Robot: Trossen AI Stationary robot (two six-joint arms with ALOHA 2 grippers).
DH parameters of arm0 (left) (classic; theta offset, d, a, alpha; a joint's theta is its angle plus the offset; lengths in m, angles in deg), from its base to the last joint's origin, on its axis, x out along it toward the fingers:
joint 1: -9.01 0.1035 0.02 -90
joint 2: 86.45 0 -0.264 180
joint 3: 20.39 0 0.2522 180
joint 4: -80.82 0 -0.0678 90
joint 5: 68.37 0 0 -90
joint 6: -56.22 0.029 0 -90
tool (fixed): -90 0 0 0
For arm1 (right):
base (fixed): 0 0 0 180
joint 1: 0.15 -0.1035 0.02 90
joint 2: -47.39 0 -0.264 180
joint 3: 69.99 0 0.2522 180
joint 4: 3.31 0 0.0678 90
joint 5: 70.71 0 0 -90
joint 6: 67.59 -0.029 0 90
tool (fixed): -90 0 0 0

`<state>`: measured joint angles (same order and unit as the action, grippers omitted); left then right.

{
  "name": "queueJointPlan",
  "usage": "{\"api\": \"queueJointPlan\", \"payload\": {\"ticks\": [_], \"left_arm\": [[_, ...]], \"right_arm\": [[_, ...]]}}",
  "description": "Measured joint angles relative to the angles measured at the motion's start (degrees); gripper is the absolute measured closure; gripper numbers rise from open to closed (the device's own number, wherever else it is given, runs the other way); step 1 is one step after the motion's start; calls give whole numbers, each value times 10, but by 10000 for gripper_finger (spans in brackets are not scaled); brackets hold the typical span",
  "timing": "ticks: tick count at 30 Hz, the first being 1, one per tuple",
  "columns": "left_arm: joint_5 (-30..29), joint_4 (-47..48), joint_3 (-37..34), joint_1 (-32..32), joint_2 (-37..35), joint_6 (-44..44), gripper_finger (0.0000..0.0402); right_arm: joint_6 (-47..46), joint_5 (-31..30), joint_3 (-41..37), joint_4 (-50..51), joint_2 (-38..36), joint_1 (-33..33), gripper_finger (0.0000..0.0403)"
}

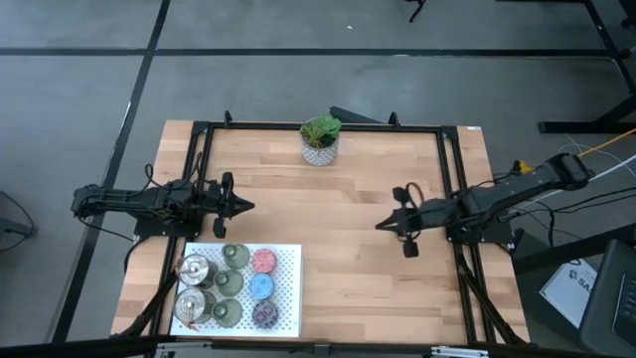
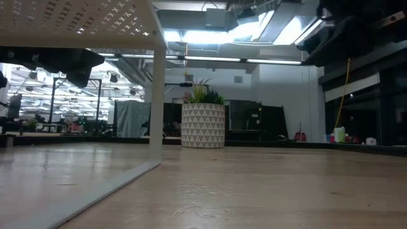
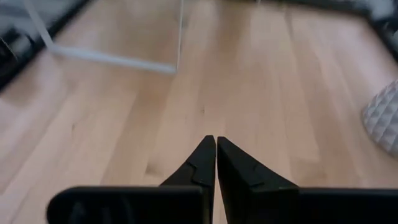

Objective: Pick & Place candle stick holders
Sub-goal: Return to Home Position

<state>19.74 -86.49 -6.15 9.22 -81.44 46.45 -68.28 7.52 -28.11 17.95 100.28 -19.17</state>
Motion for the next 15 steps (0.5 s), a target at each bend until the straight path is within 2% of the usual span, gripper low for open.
{"api": "queueJointPlan", "payload": {"ticks": [6,15], "left_arm": [[0,-1,0,0,0,0,395],[0,0,0,0,0,0,396]], "right_arm": [[7,12,-101,-128,-90,13,384],[3,91,-221,-318,-130,56,384]]}}
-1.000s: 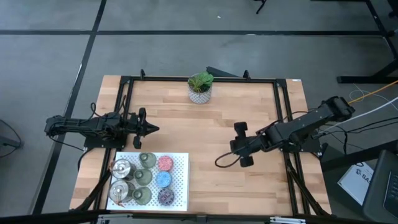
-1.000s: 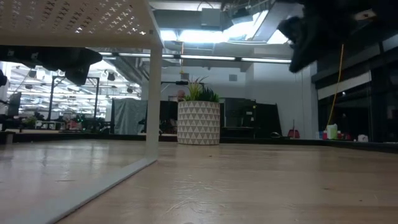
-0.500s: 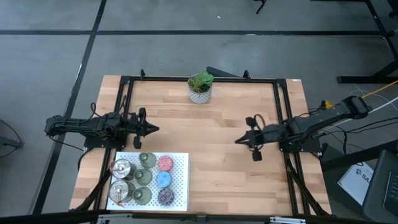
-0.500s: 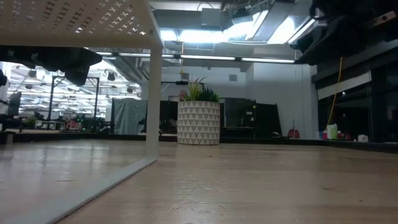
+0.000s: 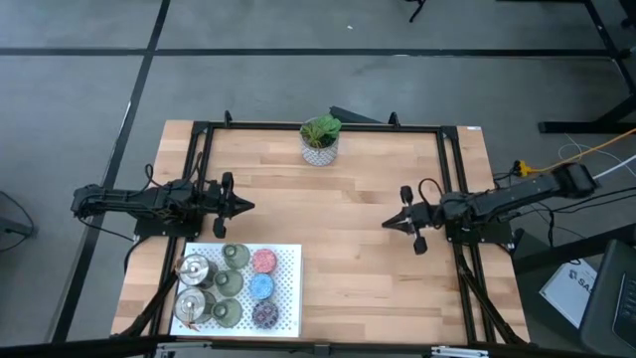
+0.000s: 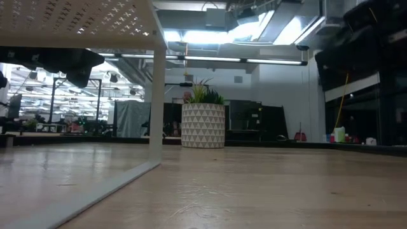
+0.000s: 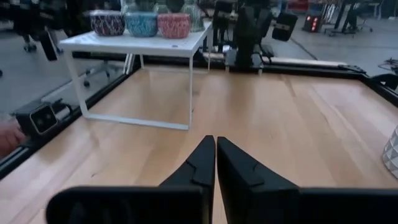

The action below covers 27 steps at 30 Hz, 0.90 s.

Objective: Pick & Place candle stick holders
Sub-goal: Return to Home Position

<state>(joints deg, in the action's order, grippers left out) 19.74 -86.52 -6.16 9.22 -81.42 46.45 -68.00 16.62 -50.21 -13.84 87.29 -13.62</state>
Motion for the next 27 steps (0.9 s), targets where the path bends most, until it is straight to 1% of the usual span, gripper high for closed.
{"api": "queueJointPlan", "payload": {"ticks": [5,12,19,27], "left_arm": [[0,0,0,0,0,0,396],[0,0,0,0,0,0,395],[0,0,0,0,0,0,395],[0,0,0,0,0,0,396]], "right_arm": [[-11,25,-55,-86,0,26,384],[-8,63,-56,-80,1,50,384],[22,65,-55,-55,1,75,384],[43,69,-55,-55,-3,115,384]]}}
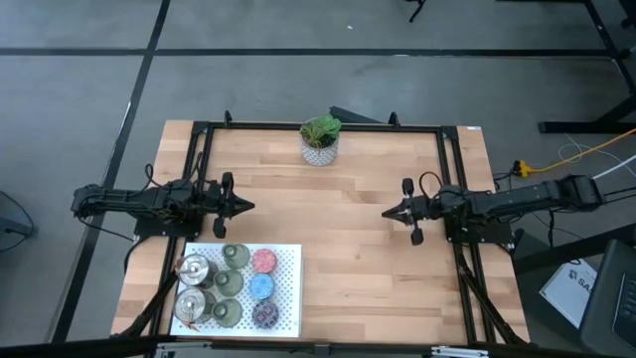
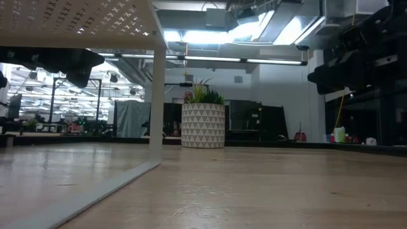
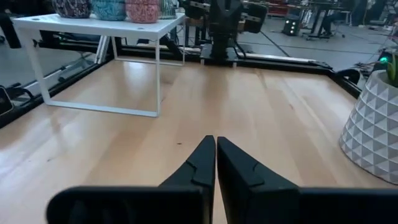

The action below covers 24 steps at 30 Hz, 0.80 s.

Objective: Pick & Place candle stick holders
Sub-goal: Return to Home Position

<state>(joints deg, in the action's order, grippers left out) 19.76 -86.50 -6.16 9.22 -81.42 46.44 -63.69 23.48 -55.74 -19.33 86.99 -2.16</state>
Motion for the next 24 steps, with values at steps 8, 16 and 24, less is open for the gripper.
{"api": "queueJointPlan", "payload": {"ticks": [8,16,24], "left_arm": [[0,0,0,0,0,0,395],[0,0,0,0,0,0,396],[0,0,0,0,0,0,395]], "right_arm": [[12,98,1,57,-50,47,383],[2,45,1,124,-128,92,383],[0,-90,1,184,-208,110,383]]}}
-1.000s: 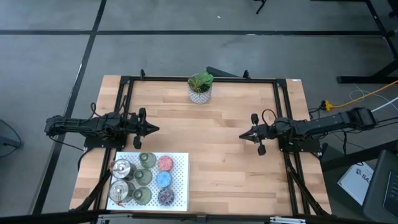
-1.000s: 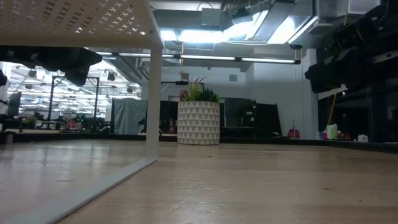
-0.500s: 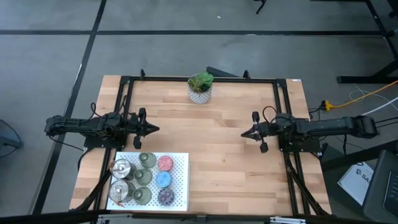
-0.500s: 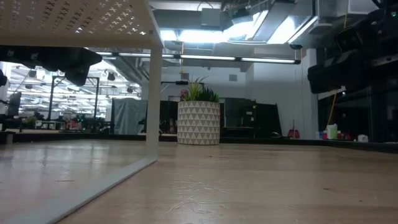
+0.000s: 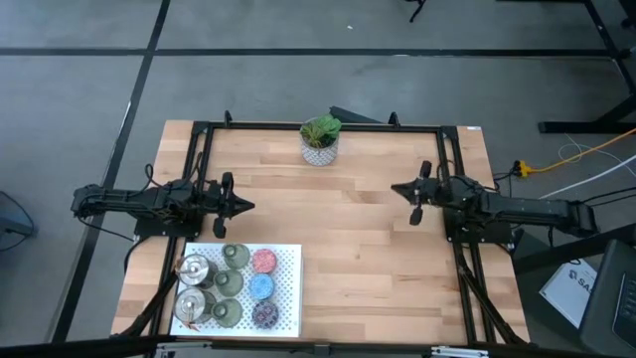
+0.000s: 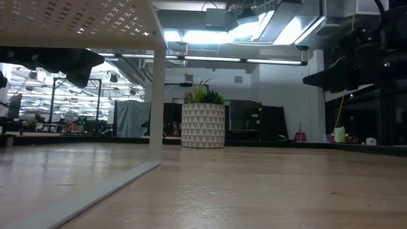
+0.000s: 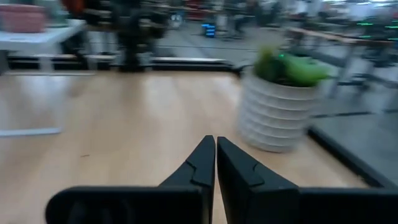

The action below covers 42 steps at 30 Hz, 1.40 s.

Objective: Pick & Place candle stick holders
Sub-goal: Return to Home Position

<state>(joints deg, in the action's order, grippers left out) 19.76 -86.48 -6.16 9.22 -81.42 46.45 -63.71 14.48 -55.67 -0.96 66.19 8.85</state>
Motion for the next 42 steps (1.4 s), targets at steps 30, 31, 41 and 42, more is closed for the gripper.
{"api": "queueJointPlan", "payload": {"ticks": [30,31,41,42], "left_arm": [[0,0,0,0,0,0,396],[0,0,0,0,0,0,396],[0,0,0,0,0,0,396],[0,0,0,0,0,0,396]], "right_arm": [[-1,53,15,119,-116,-1,383],[-2,52,5,93,-118,-1,383],[-20,-20,0,97,-120,-1,384],[-15,-16,0,97,-120,-1,384]]}}
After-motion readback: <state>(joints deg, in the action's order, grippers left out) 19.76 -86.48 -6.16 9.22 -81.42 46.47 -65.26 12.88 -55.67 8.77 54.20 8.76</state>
